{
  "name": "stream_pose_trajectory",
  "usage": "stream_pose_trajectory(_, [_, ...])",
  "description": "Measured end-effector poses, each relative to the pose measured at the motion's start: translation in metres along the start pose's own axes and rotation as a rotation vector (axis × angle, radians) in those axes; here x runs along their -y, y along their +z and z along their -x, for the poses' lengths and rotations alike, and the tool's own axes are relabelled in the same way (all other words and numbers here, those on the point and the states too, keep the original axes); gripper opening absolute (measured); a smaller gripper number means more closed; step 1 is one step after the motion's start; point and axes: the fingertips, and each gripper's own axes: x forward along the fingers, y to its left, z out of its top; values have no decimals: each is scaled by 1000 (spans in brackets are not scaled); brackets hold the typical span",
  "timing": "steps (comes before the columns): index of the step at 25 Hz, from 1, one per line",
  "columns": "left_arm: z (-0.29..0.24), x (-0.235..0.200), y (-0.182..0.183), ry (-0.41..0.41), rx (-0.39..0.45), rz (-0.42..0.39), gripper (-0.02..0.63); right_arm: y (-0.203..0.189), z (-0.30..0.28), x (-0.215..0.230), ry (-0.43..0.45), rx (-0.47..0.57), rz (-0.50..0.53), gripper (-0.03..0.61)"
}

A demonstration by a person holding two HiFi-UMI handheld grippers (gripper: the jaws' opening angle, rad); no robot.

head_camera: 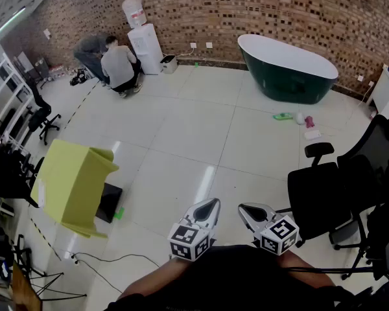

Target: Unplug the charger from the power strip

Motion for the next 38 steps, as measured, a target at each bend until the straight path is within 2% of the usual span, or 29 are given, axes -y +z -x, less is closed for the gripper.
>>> stream_pose_trajectory(12, [0,-1,3,-1,3,2,6,3,-1,0,-1,-3,-1,3])
stream_pose_trajectory(21, [10,-22,-5,50,19,19,6,-6,-23,-9,57,-21,7,3])
stream_pose_trajectory(29, [58,-65,2,138,26,55,6,3,-69,-52,144,-68,17,3])
stream_pose_trajectory(38, [140,-177,5,265,77,127,6,6,-184,-125,260,-127,55,2])
